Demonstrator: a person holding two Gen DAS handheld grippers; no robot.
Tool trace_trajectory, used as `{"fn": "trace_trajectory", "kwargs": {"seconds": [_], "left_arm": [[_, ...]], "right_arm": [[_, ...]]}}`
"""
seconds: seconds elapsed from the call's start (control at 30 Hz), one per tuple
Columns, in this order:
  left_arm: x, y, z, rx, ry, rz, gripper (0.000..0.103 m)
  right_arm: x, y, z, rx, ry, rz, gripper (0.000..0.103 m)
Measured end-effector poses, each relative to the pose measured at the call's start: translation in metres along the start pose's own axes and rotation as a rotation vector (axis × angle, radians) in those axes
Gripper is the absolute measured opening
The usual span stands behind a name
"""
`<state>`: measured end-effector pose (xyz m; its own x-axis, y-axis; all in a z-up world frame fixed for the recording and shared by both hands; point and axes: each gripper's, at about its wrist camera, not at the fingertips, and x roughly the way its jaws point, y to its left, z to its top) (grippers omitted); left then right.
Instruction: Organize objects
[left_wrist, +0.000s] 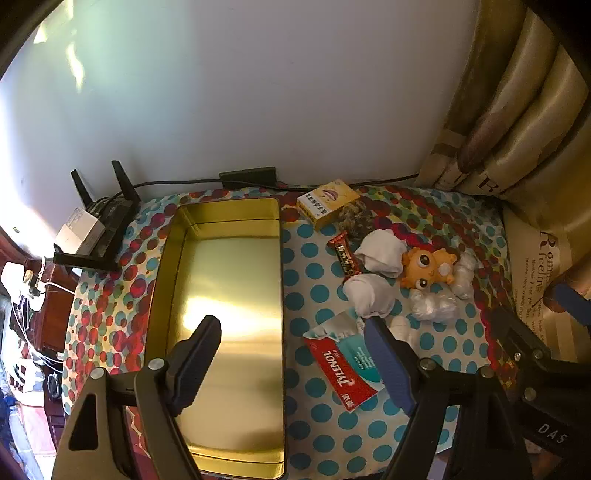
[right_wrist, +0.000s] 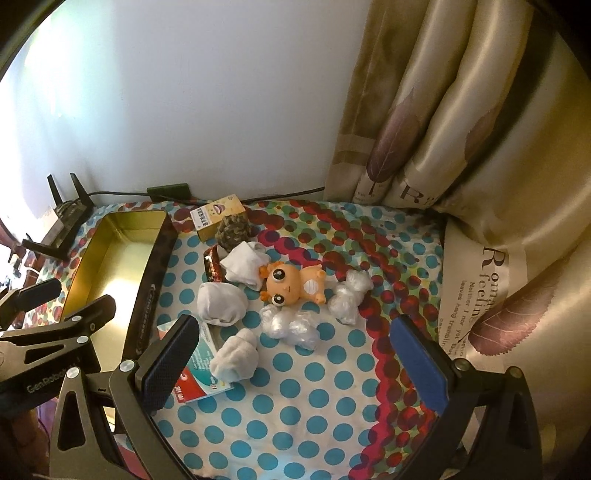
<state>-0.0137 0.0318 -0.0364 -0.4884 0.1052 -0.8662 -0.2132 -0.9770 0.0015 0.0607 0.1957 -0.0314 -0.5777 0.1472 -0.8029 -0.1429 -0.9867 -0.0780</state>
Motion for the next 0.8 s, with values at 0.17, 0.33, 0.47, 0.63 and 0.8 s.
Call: {"fn": "trace_trajectory", "kwargs": {"seconds": [0.17,0.33,0.47,0.63,0.8], "left_arm": [[-0.004,0.001,0.0,0.007,-0.003,0.009,0.082],[-0.004,0.006,-0.001,0.016,-0.001,0.014,0.082],[0.003,0.008,-0.003,0.029,0.018,0.019,0.082],[0.019,-0.001,-0.007,0.065,0.058,0.029,0.082],[0.041,-0.01,-0.006,0.062,0.089,-0.023,0.082]], "right_arm": [[-0.002,0.0,0.0,0.0,-0.002,0.001,0.103],[0.0,-0.003,0.0,-0.004,-0.001,0.015,0.103],[-0.002,0.003,-0.001,-0.001,0.008,0.008,0.103],[0.001,0.006,-0.007,-0.018,0.011,-0.009,0.103],[0.018,-0.008,-0.014,-0.038,0.002,0.039,0.102]]}}
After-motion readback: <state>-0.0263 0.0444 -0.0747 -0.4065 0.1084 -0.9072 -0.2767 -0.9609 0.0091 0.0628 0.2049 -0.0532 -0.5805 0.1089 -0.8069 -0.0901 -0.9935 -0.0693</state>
